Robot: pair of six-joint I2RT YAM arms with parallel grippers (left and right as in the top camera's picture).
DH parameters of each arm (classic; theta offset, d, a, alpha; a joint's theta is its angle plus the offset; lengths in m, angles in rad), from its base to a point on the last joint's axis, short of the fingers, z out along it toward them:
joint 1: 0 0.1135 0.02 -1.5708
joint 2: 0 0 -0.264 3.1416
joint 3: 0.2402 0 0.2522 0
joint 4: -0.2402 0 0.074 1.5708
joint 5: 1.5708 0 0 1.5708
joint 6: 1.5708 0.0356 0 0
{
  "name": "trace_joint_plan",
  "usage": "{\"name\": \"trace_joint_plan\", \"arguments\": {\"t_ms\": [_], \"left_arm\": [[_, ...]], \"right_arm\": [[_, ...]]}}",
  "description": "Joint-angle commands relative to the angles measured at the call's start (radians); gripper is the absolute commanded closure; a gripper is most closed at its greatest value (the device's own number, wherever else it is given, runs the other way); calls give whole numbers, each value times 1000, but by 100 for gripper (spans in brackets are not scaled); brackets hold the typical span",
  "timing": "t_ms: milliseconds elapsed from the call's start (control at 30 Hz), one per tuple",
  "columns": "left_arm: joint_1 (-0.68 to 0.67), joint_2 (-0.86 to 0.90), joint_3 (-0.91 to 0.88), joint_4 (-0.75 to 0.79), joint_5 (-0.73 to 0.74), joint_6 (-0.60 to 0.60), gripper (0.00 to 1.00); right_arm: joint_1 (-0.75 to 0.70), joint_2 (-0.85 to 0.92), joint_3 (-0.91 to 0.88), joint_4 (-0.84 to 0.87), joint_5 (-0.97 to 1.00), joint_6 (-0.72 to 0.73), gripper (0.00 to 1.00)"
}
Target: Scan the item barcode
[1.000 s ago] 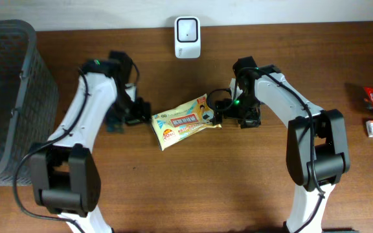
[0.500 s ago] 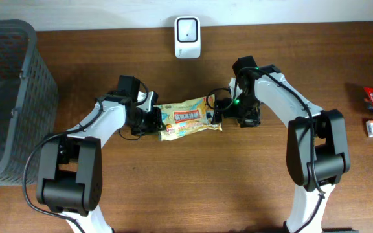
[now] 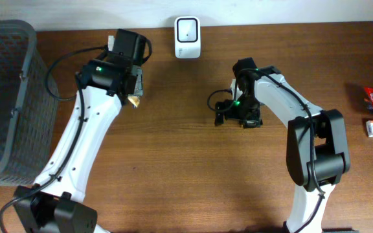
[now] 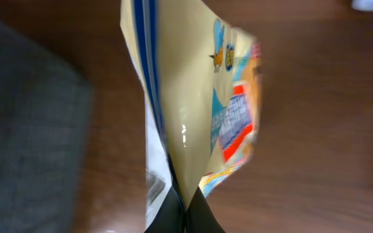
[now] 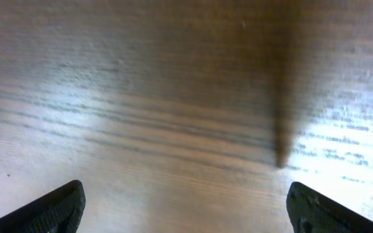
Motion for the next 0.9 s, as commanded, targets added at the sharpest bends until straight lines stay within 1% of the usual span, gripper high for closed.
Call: {"name": "trace_joint_plan", "arguments": {"t_ms": [0, 67, 100, 133, 167, 200, 267, 367, 400, 433, 500, 567, 600, 633, 667, 700, 733, 767, 800, 833, 867], "left_arm": [[-56, 6, 12, -17, -204, 7, 100], [-97, 44, 7, -27, -160, -26, 100], [-127, 82, 6, -35, -161, -50, 100], [-153, 121, 6, -35, -162, -49, 100], [-177, 156, 6, -35, -161, -50, 100], [-211, 201, 6, -35, -161, -52, 100], [-264, 257, 6, -35, -150, -107, 100], [-366, 278, 7, -17, 74, -128, 100], [-403, 278, 7, 5, 127, -128, 100], [-433, 278, 7, 26, 146, -128, 100], [-477, 278, 28, 25, 48, -128, 100], [-467, 278, 88, -34, -114, -128, 100], [-449, 278, 113, -60, -140, -128, 100], [-414, 278, 154, -96, -151, -128, 100], [-383, 278, 181, -117, -151, -128, 100], [-314, 278, 233, -163, -176, -128, 100], [-282, 278, 258, -191, -230, -128, 100], [-253, 278, 279, -217, -301, -128, 100], [-221, 278, 303, -248, -399, -128, 100], [-171, 278, 320, -266, -533, -127, 100], [-143, 278, 320, -262, -588, -127, 100]], "right_arm": [[-58, -27, 45, -76, 15, 5, 1], [-121, -29, 135, -191, 15, -8, 1], [-156, -30, 203, -266, 9, -59, 2], [-185, -31, 268, -328, 8, -96, 1], [-205, -32, 315, -370, 8, -110, 1], [-240, -32, 399, -434, 8, -129, 2], [-300, -32, 532, -517, 9, -132, 1], [-389, -32, 688, -599, 7, -131, 2], [-417, -32, 733, -625, 7, -131, 1], [-440, -32, 772, -651, -4, -131, 1], [-478, -39, 822, -669, -43, -131, 2], [-487, -45, 822, -669, -53, -132, 1], [-482, -45, 819, -669, -56, -132, 1], [-470, -45, 811, -669, -56, -146, 7], [-455, -45, 804, -669, -64, -167, 21], [-427, -45, 793, -669, -71, -184, 53], [-410, -43, 792, -668, -71, -184, 66], [-396, -43, 792, -665, -71, -184, 72], [-379, -43, 792, -652, -71, -183, 73], [-363, -43, 792, -638, -71, -183, 73], [-352, -42, 792, -630, -71, -183, 73]]}}
